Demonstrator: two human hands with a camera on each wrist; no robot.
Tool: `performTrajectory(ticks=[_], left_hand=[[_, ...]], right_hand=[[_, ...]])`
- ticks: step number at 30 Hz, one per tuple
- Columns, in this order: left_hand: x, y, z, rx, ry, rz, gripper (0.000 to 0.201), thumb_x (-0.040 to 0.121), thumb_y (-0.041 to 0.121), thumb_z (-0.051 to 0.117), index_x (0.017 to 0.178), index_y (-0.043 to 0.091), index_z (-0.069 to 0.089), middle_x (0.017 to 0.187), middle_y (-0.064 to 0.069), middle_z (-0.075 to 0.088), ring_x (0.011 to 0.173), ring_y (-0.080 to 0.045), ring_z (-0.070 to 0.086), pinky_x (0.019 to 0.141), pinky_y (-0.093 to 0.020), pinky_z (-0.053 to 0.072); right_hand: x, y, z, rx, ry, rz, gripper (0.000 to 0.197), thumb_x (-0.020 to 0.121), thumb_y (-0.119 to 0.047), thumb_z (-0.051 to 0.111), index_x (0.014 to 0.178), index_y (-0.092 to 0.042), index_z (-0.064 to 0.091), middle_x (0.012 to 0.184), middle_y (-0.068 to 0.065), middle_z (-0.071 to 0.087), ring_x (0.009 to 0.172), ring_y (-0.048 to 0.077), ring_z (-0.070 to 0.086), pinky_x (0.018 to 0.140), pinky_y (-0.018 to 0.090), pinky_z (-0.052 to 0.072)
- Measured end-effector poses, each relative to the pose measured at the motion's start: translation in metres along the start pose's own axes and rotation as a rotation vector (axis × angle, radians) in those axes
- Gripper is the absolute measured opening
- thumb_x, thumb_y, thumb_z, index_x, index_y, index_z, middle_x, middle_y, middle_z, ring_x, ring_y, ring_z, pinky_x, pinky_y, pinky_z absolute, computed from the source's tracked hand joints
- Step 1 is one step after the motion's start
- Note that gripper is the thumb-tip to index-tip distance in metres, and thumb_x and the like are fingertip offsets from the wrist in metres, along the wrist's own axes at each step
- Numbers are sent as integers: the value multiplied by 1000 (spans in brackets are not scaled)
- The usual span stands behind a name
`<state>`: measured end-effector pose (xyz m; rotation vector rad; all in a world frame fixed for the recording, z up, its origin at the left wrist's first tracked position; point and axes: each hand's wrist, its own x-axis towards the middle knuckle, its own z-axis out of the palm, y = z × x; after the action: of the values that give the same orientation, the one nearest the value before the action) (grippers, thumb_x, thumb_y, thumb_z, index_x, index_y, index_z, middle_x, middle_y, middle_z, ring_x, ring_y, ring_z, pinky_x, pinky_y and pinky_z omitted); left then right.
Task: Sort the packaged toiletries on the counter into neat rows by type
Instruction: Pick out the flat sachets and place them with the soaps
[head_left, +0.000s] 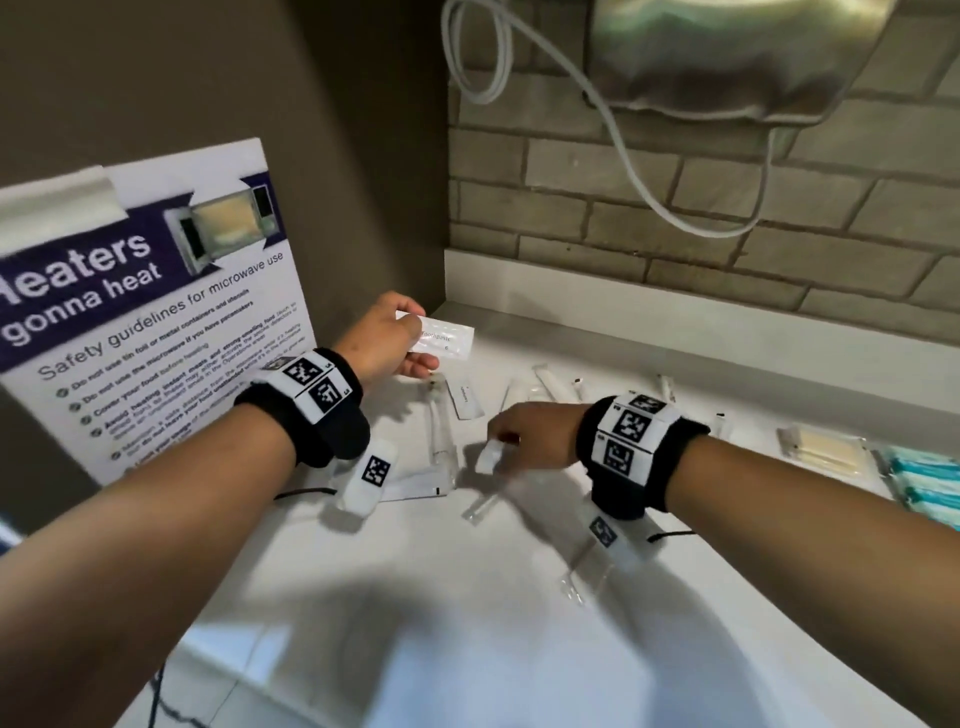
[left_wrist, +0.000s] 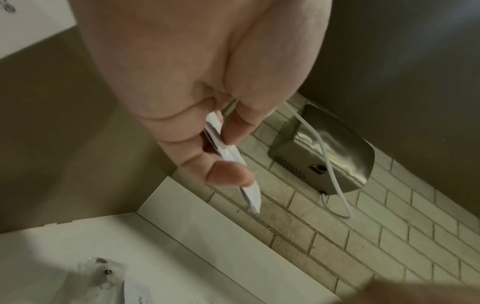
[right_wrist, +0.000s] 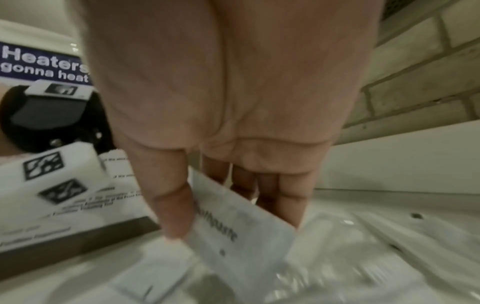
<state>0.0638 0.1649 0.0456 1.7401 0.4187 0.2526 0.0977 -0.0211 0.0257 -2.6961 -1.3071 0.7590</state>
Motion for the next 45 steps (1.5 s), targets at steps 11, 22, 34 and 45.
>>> performTrajectory(ticks=[11, 22, 34, 45], left_hand=[[-22, -20, -32, -17, 84, -1, 17, 93, 0, 33, 101, 11, 44, 95, -14, 60, 55, -18, 65, 44, -21, 45], [-23, -35, -40, -48, 67, -15, 31, 91, -4, 33, 92, 16, 57, 94, -18, 64, 51, -17, 64, 40, -20, 46], [-29, -33, -6, -90, -224, -124, 30, 98, 34, 45, 104, 10, 61, 97, -17, 67, 56, -22, 63, 52, -28, 44], [-7, -39, -18, -15, -18, -41, 17, 98, 1, 41, 108, 8, 52, 85, -20, 65, 56, -21, 61, 45, -25, 48]], right_hand=[[56, -57, 25, -257, 41, -209, 47, 82, -38, 67, 119, -14, 51, 106, 6, 61, 98, 27, 59, 70, 28, 38], [44, -39, 16, -33, 102, -182, 17, 85, -28, 62, 76, -14, 57, 76, 8, 64, 70, 24, 56, 66, 30, 45], [24, 4, -43, 399, 241, -128, 15, 87, -25, 70, 76, -21, 60, 59, -3, 57, 48, 4, 49, 53, 14, 38], [69, 18, -50, 404, 354, 108, 23, 89, -25, 62, 103, -13, 48, 83, 8, 59, 57, 18, 54, 53, 24, 40]])
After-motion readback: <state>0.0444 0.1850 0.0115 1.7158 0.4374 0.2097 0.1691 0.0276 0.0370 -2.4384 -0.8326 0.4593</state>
